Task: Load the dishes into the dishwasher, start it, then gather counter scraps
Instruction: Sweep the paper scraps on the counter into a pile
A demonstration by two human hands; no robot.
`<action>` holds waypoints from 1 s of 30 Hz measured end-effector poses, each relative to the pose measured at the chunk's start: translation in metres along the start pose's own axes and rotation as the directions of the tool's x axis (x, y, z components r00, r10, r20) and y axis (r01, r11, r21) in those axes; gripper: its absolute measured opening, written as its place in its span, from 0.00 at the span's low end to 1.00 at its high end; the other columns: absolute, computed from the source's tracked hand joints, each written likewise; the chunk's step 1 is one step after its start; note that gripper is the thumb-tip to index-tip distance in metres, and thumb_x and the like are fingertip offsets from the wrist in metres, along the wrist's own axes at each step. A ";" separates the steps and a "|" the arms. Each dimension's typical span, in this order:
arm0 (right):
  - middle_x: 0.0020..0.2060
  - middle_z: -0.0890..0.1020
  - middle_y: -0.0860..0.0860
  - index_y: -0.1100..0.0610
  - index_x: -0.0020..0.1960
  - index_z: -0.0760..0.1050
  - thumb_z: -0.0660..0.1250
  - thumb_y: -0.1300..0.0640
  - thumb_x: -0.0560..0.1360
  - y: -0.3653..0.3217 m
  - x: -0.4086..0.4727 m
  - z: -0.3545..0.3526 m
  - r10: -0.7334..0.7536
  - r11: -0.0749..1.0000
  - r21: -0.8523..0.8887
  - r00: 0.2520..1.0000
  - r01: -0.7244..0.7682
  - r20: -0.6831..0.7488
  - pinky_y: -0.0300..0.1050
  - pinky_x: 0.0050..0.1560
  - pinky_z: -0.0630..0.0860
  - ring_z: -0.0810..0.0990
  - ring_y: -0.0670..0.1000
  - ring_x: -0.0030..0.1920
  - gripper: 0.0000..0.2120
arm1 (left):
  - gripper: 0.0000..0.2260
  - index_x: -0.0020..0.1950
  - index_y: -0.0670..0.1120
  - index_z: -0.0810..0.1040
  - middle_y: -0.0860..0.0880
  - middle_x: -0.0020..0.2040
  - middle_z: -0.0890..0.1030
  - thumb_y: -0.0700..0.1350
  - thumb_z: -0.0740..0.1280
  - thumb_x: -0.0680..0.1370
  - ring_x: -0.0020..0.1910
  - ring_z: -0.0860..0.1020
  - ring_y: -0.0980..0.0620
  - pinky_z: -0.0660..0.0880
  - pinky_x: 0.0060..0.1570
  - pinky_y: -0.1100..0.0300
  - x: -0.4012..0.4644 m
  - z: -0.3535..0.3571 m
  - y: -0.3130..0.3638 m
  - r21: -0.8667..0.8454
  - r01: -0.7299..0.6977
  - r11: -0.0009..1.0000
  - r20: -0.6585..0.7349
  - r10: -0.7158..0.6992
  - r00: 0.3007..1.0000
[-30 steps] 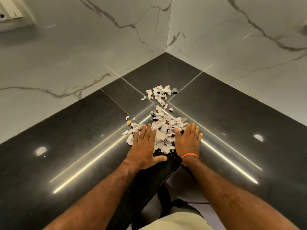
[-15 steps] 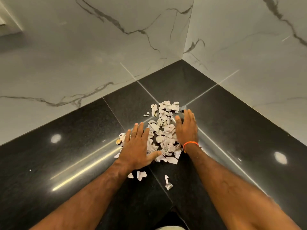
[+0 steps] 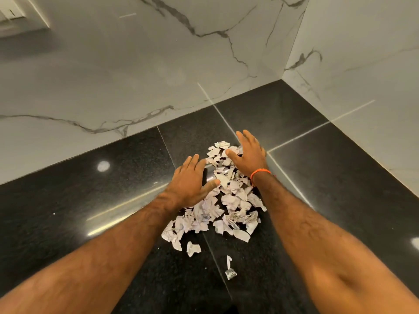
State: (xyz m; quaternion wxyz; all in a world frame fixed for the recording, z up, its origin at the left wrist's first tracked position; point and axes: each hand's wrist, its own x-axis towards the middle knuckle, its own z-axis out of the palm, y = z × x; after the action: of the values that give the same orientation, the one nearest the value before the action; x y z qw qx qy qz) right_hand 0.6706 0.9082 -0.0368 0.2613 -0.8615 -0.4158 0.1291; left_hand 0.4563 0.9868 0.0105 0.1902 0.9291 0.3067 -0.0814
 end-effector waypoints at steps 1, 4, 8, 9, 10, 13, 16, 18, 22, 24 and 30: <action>0.80 0.55 0.47 0.43 0.80 0.57 0.62 0.36 0.78 -0.004 0.004 -0.001 -0.018 0.998 -0.059 0.994 0.025 0.108 0.62 0.78 0.48 0.51 0.54 0.80 0.34 | 0.40 0.83 0.47 0.51 0.45 0.83 0.48 0.70 0.55 0.79 0.82 0.46 0.45 0.51 0.79 0.42 -0.001 -0.001 -0.003 0.011 0.001 1.000 0.010 -0.001 1.000; 0.80 0.54 0.42 0.37 0.76 0.63 0.59 0.34 0.78 -0.018 0.003 0.000 -0.117 0.981 -0.115 0.946 0.158 0.303 0.66 0.76 0.35 0.43 0.55 0.81 0.28 | 0.42 0.83 0.46 0.51 0.44 0.83 0.49 0.71 0.57 0.78 0.82 0.47 0.44 0.51 0.79 0.42 -0.003 0.000 -0.012 -0.012 0.028 1.000 0.009 -0.027 1.000; 0.77 0.63 0.39 0.37 0.62 0.79 0.60 0.36 0.79 -0.023 -0.019 0.004 -0.178 0.984 0.044 0.912 0.174 0.369 0.64 0.76 0.35 0.45 0.52 0.81 0.16 | 0.45 0.83 0.46 0.50 0.44 0.83 0.49 0.72 0.59 0.76 0.82 0.47 0.45 0.52 0.78 0.42 -0.009 0.003 -0.022 -0.062 0.045 0.997 0.008 -0.045 0.999; 0.75 0.67 0.38 0.38 0.58 0.82 0.61 0.36 0.79 -0.022 -0.025 0.004 -0.188 0.981 0.123 0.902 0.152 0.388 0.63 0.77 0.36 0.48 0.51 0.81 0.15 | 0.46 0.83 0.46 0.50 0.45 0.84 0.48 0.73 0.59 0.75 0.82 0.47 0.45 0.51 0.78 0.43 -0.010 0.005 -0.024 -0.070 0.040 0.997 0.011 -0.039 0.999; 0.73 0.71 0.39 0.40 0.56 0.83 0.62 0.37 0.79 -0.024 -0.033 0.001 -0.196 0.969 0.219 0.901 0.116 0.387 0.61 0.78 0.40 0.52 0.50 0.80 0.14 | 0.47 0.83 0.46 0.49 0.45 0.84 0.47 0.74 0.60 0.75 0.82 0.46 0.46 0.50 0.78 0.43 -0.014 0.005 -0.027 -0.086 0.024 0.996 0.010 -0.023 1.000; 0.71 0.74 0.48 0.49 0.61 0.83 0.66 0.46 0.80 -0.027 -0.041 -0.007 -0.137 0.906 0.424 0.955 0.014 0.263 0.55 0.77 0.60 0.67 0.49 0.75 0.14 | 0.49 0.83 0.48 0.48 0.46 0.84 0.48 0.75 0.59 0.73 0.82 0.46 0.47 0.49 0.78 0.45 -0.019 0.008 -0.031 -0.112 -0.005 0.994 0.005 0.005 1.000; 0.77 0.66 0.50 0.49 0.73 0.73 0.62 0.47 0.82 -0.037 -0.045 -0.001 -0.131 0.990 0.084 0.955 0.113 0.265 0.58 0.77 0.57 0.59 0.54 0.79 0.20 | 0.48 0.83 0.49 0.49 0.48 0.84 0.49 0.76 0.57 0.74 0.82 0.47 0.48 0.50 0.80 0.44 -0.025 0.012 -0.038 -0.085 -0.059 0.995 0.010 0.060 0.998; 0.75 0.70 0.51 0.47 0.69 0.76 0.60 0.46 0.82 -0.047 -0.050 0.009 -0.171 0.979 -0.048 0.935 0.196 0.310 0.59 0.76 0.59 0.61 0.54 0.77 0.18 | 0.46 0.83 0.50 0.50 0.48 0.84 0.51 0.75 0.57 0.74 0.82 0.48 0.48 0.52 0.80 0.45 -0.028 0.013 -0.042 -0.069 -0.097 0.993 -0.008 0.097 0.995; 0.50 0.84 0.49 0.51 0.49 0.82 0.62 0.48 0.77 -0.064 -0.037 0.011 -0.211 0.971 -0.101 0.976 0.215 0.055 0.54 0.56 0.77 0.79 0.53 0.56 0.12 | 0.44 0.83 0.50 0.51 0.48 0.83 0.52 0.75 0.57 0.75 0.82 0.50 0.48 0.52 0.78 0.46 -0.034 0.010 -0.051 -0.069 -0.091 0.993 -0.036 0.089 0.995; 0.69 0.75 0.52 0.49 0.67 0.76 0.63 0.45 0.77 -0.070 -0.018 0.015 -0.172 0.972 -0.146 0.980 0.185 0.097 0.58 0.68 0.70 0.69 0.56 0.71 0.20 | 0.45 0.83 0.50 0.51 0.48 0.83 0.51 0.76 0.56 0.74 0.82 0.50 0.49 0.54 0.79 0.44 -0.036 0.008 -0.057 -0.079 -0.063 0.995 -0.026 0.061 0.998; 0.80 0.56 0.58 0.54 0.79 0.60 0.58 0.41 0.81 -0.094 0.008 0.030 -0.077 0.935 -0.288 0.910 0.208 0.407 0.62 0.77 0.56 0.53 0.61 0.79 0.30 | 0.45 0.83 0.49 0.52 0.48 0.83 0.52 0.75 0.56 0.75 0.82 0.51 0.50 0.56 0.79 0.48 -0.049 0.011 -0.071 -0.133 -0.009 0.991 -0.036 0.004 0.999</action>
State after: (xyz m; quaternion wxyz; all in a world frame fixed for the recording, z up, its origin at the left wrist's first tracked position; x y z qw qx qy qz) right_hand 0.6015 0.9739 -0.0098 0.0364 -0.8164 -0.5376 0.2077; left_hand 0.3743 1.0086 -0.0085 0.2466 0.9166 0.3118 -0.0433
